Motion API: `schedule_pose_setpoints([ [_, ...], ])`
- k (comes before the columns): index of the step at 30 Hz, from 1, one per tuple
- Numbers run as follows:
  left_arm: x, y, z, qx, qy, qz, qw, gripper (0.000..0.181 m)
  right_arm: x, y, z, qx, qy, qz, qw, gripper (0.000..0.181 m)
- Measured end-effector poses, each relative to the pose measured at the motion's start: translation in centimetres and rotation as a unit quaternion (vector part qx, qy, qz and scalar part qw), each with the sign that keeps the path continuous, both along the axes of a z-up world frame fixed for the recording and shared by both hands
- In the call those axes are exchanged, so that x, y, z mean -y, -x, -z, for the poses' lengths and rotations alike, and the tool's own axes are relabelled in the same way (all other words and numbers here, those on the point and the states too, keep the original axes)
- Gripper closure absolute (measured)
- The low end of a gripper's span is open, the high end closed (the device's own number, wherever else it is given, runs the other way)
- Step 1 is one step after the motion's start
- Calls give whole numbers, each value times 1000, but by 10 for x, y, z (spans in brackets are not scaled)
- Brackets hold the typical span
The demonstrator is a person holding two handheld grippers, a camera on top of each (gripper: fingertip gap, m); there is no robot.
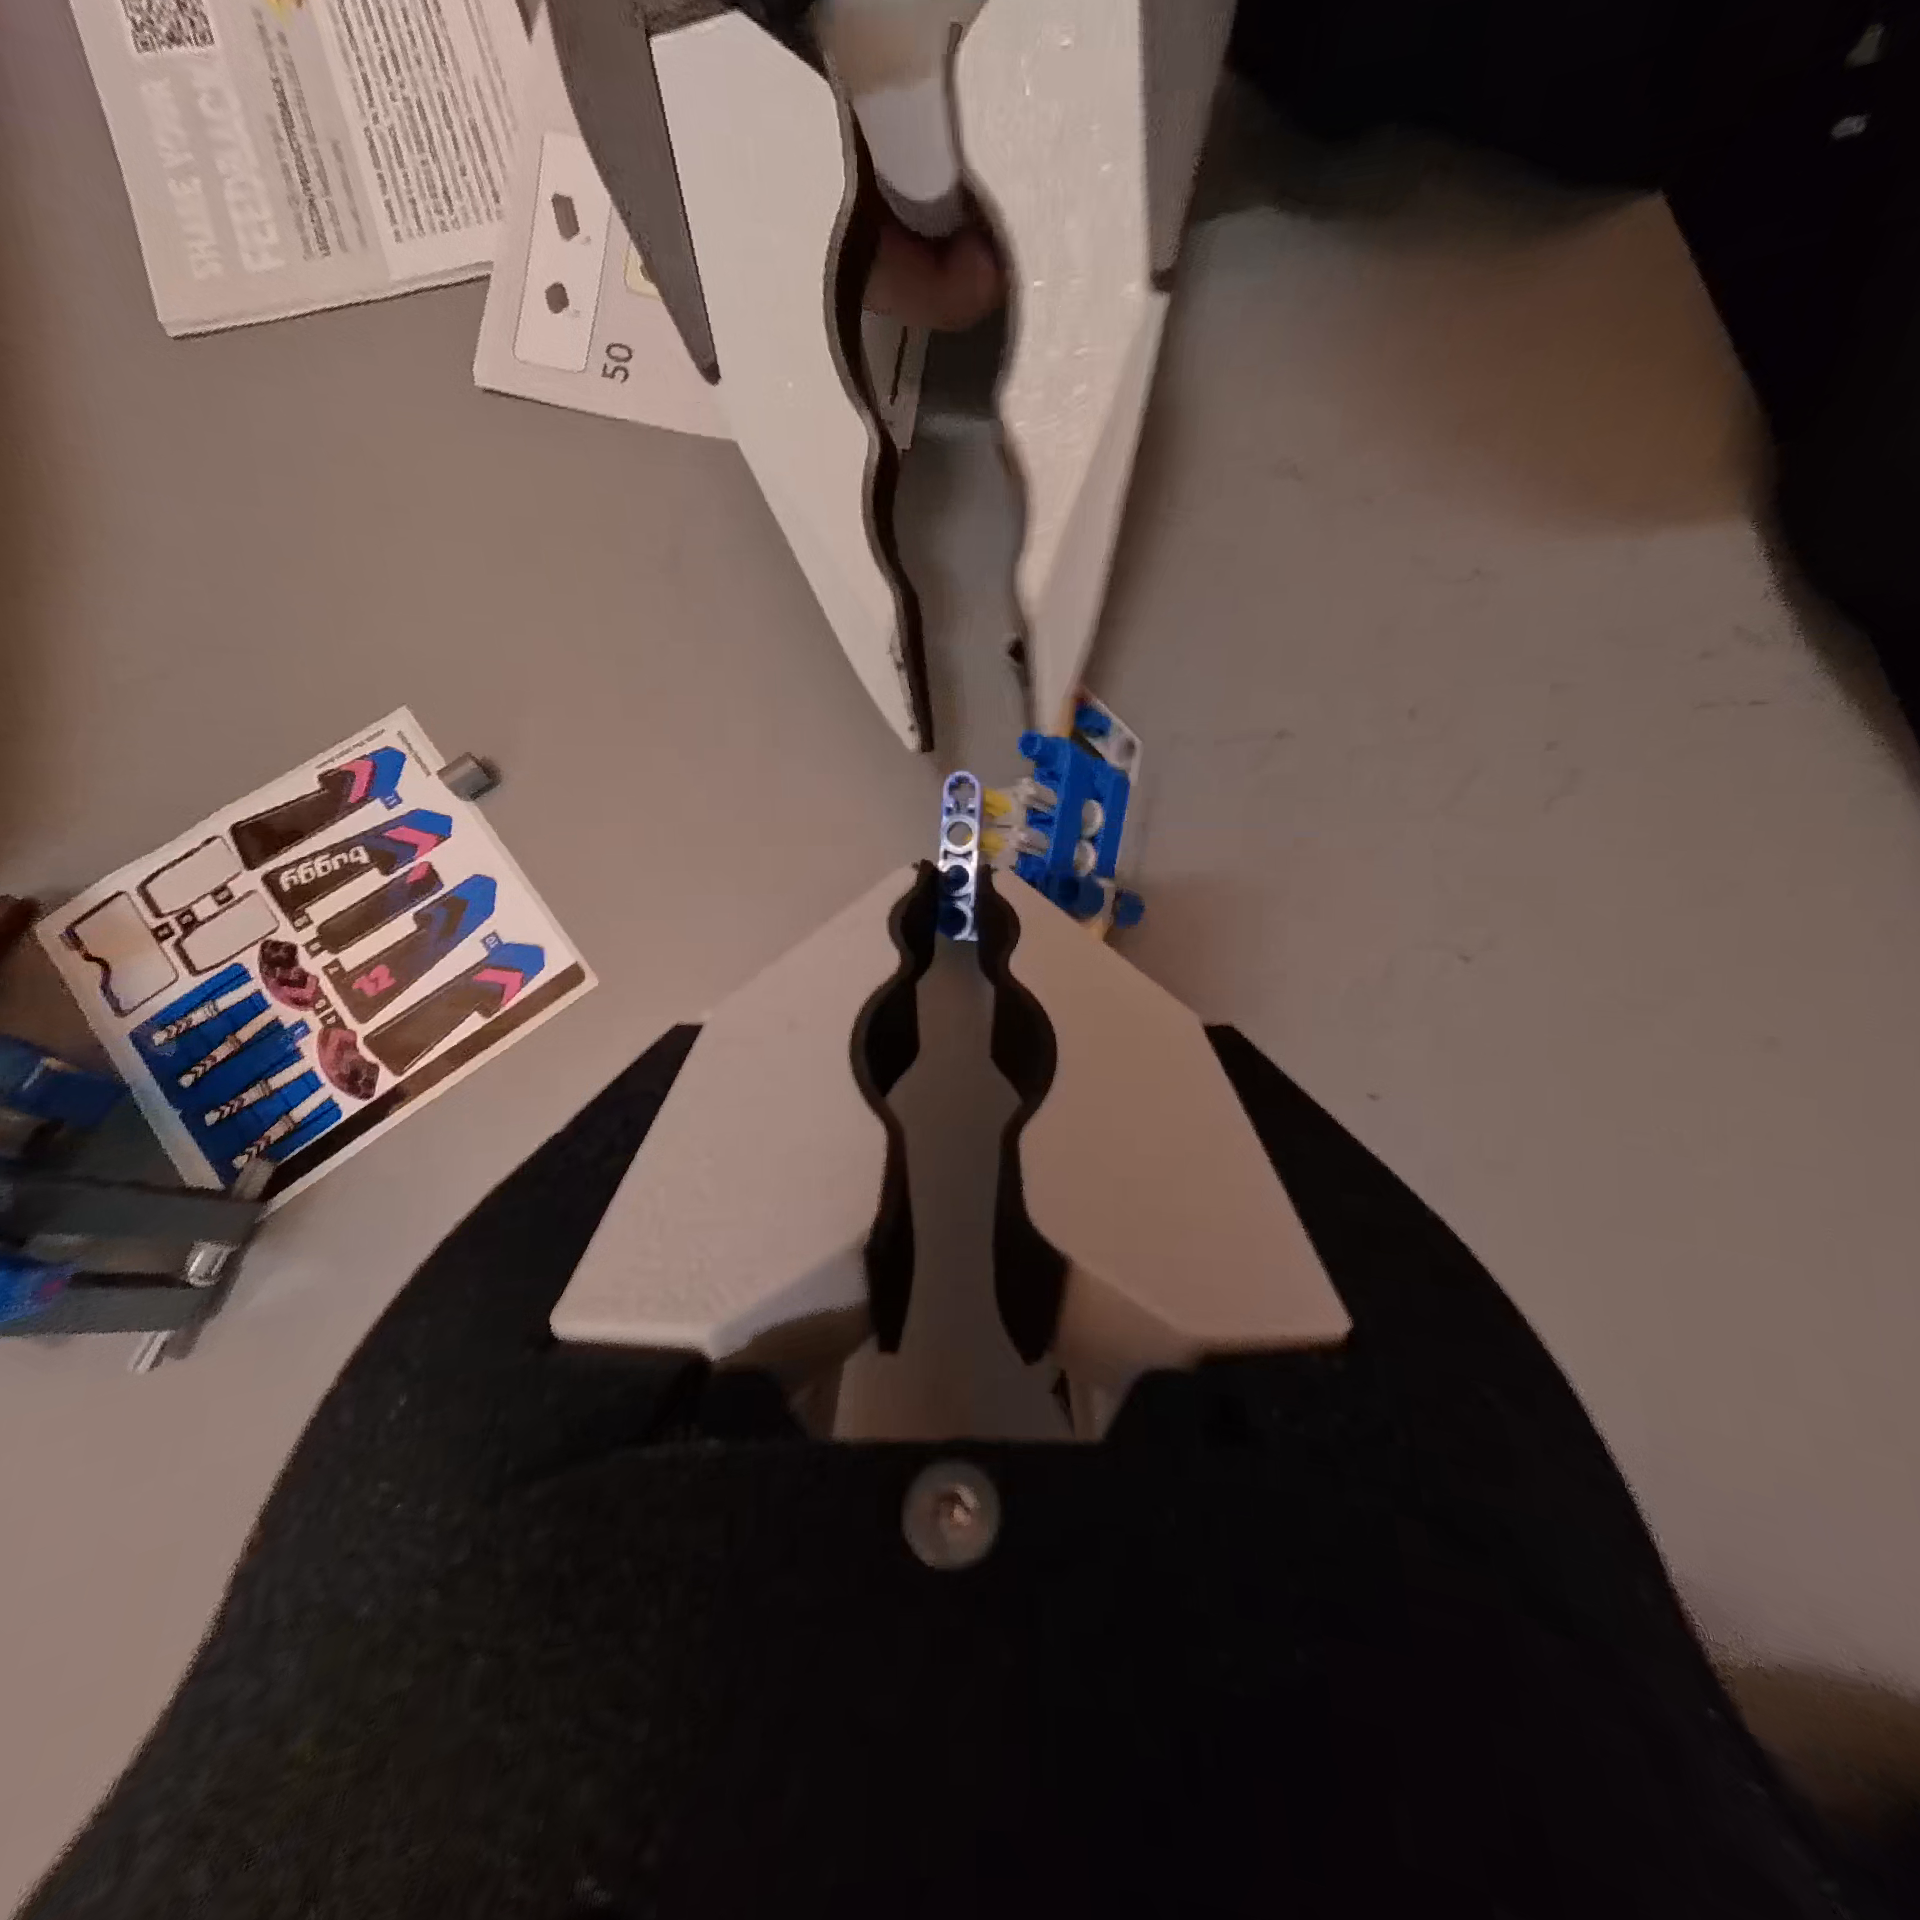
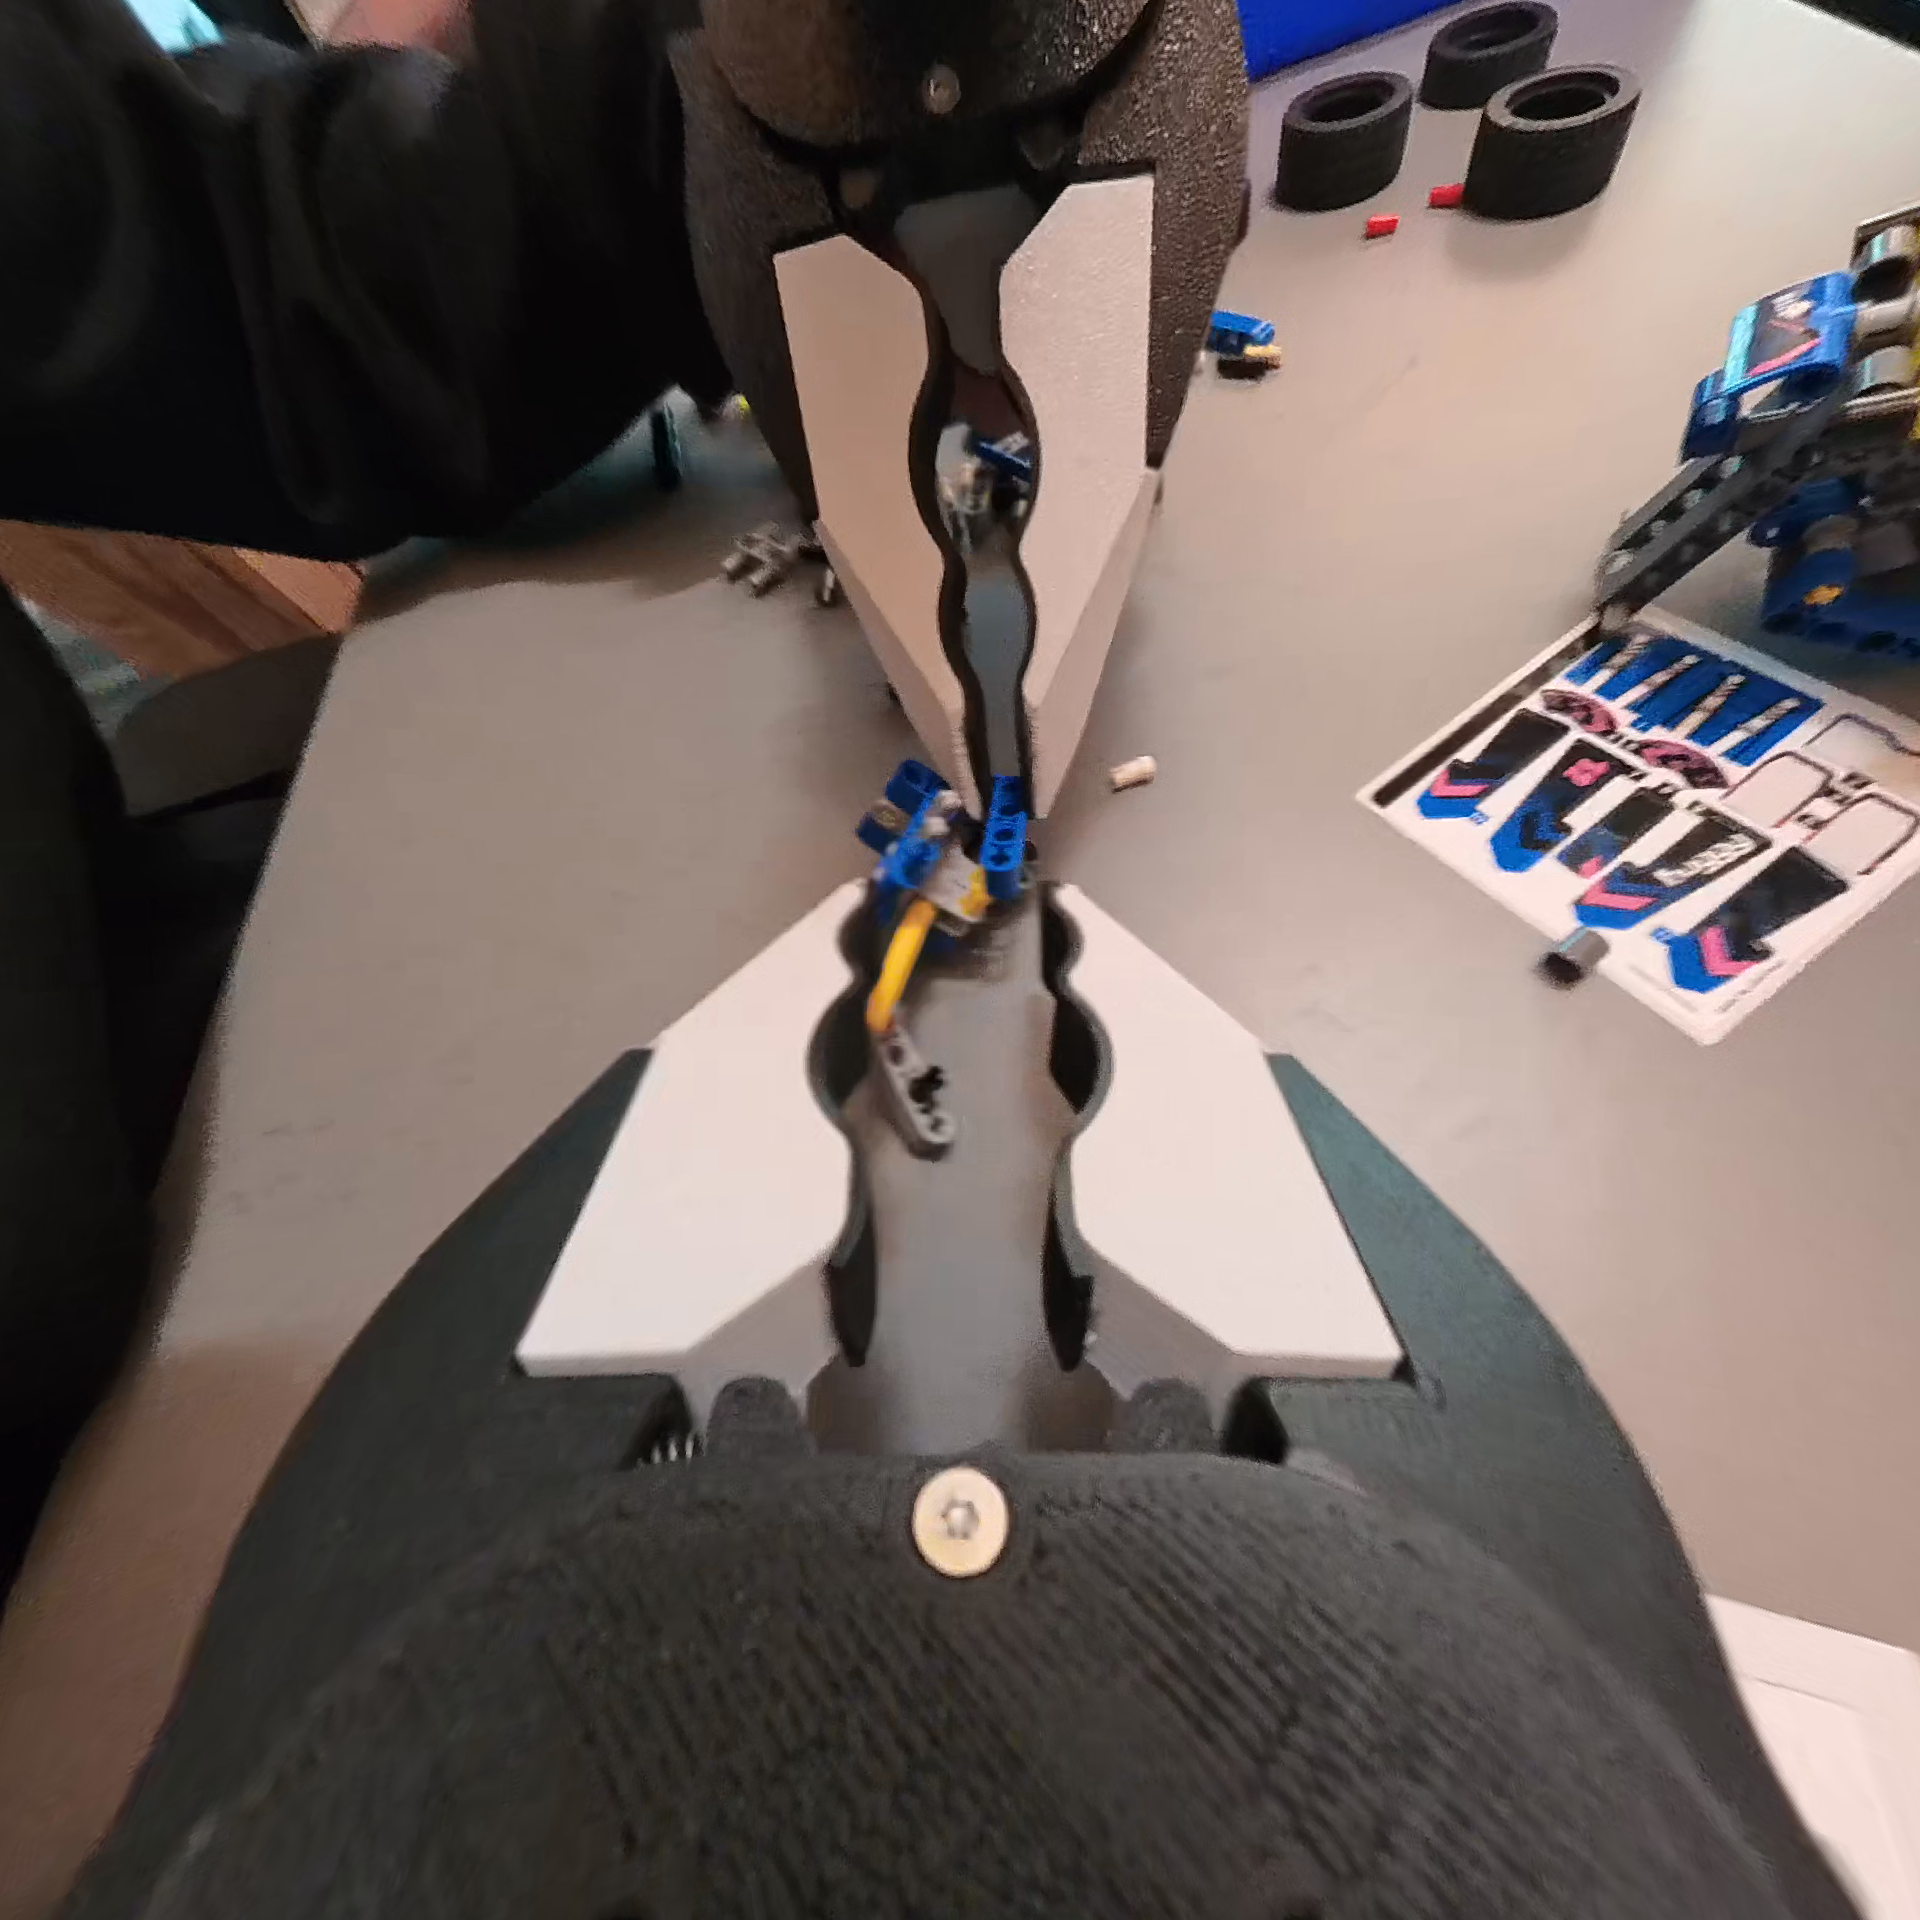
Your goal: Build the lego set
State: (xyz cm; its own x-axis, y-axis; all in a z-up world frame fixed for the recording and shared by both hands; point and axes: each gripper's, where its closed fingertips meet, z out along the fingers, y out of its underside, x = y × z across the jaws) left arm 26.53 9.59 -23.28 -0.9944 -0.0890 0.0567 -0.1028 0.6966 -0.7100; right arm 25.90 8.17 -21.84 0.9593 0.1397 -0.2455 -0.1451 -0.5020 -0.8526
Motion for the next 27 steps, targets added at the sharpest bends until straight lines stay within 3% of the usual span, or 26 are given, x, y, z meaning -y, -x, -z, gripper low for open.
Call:
schedule_pose_setpoints([
  [1,0,0,0,6,1,-5,1000,178,0,6,-2,-13,-6,-1,1000,146],
  [5,-2,-2,0,15,8,-18,1000,178,-5,8,5,-15,13,45,999,132],
  [9,-3,-1,0,17,12,-26,999,178,-11,5,17,-18,51,76,996,138],
  [15,-2,4,-4,48,12,-32,998,178,-12,14,30,21,89,43,995,155],
  [27,-5,13,-3,26,0,-2,1000,178,-13,20,30,128,74,-6,989,155],
])
